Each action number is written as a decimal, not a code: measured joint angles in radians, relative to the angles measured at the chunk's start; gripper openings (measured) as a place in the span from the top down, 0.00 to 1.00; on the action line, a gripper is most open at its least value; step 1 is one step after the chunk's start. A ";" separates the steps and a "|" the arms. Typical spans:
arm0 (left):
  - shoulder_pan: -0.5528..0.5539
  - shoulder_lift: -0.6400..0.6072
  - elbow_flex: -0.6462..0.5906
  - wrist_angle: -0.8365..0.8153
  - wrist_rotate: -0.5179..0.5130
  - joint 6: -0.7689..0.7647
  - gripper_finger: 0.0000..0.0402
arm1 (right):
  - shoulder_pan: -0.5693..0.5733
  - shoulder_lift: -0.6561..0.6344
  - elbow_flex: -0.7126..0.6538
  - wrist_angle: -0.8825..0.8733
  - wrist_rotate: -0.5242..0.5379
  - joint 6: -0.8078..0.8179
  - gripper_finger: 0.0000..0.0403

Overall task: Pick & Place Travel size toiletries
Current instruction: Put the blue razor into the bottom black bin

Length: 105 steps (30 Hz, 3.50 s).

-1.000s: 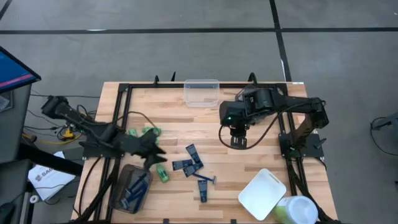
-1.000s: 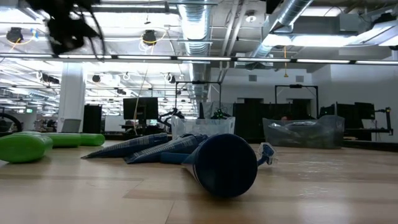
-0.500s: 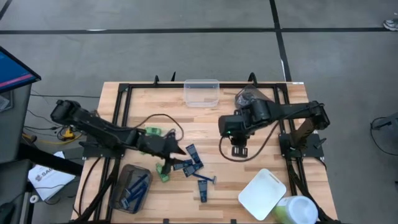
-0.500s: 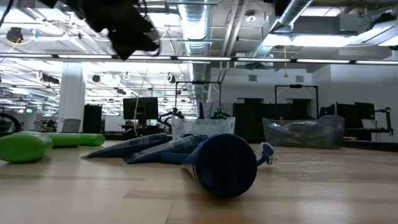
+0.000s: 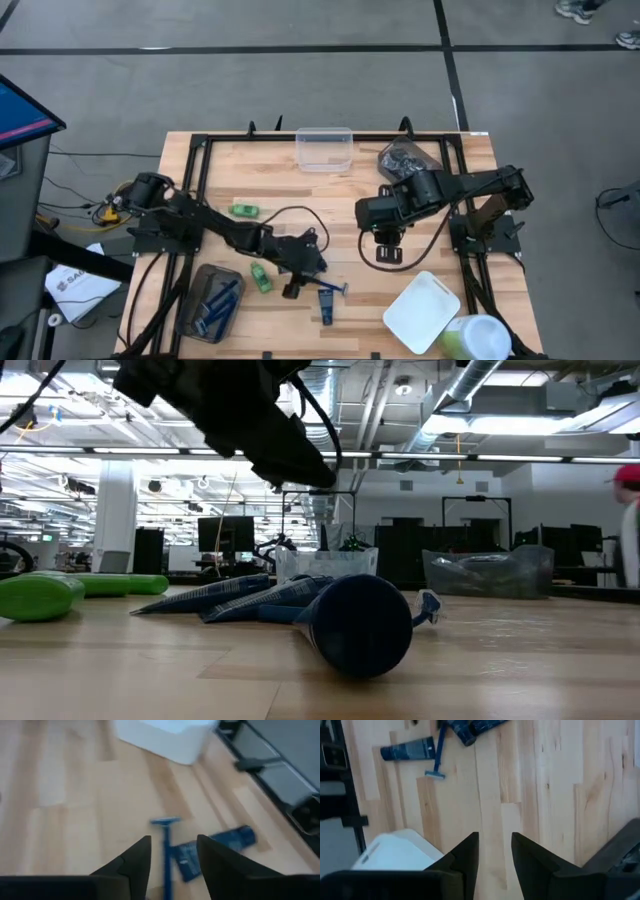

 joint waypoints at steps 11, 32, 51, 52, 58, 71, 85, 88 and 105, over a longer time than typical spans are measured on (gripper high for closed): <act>-0.010 0.109 0.002 0.010 0.012 0.126 0.64 | -0.003 0.000 0.000 0.071 0.002 0.061 0.73; -0.024 0.243 0.004 0.030 -0.016 0.052 0.67 | -0.003 0.000 0.000 0.140 0.002 0.126 0.73; -0.024 0.208 -0.003 -0.017 -0.076 0.047 0.96 | -0.003 0.000 0.002 0.156 -0.001 0.126 0.73; -0.022 0.194 -0.004 -0.028 -0.086 0.047 0.96 | -0.003 0.000 0.006 0.156 -0.001 0.125 0.73; -0.021 0.073 -0.002 -0.068 -0.147 0.049 0.95 | -0.002 0.001 0.080 0.179 -0.001 0.073 0.73; -0.021 -0.273 -0.002 -0.362 -0.283 0.015 0.95 | 0.005 -0.084 0.409 0.175 0.008 -0.220 0.89; -0.167 -0.656 -0.001 -0.799 -0.246 -0.307 0.95 | 0.005 -0.501 0.267 0.086 0.269 -0.206 0.99; -0.240 -0.702 -0.001 -0.876 -0.227 -0.453 0.95 | 0.005 -0.599 0.163 0.090 0.310 -0.177 1.00; -0.691 -0.609 -0.075 -1.010 -0.158 -1.081 0.95 | 0.005 -1.115 -0.476 0.535 0.374 -0.162 1.00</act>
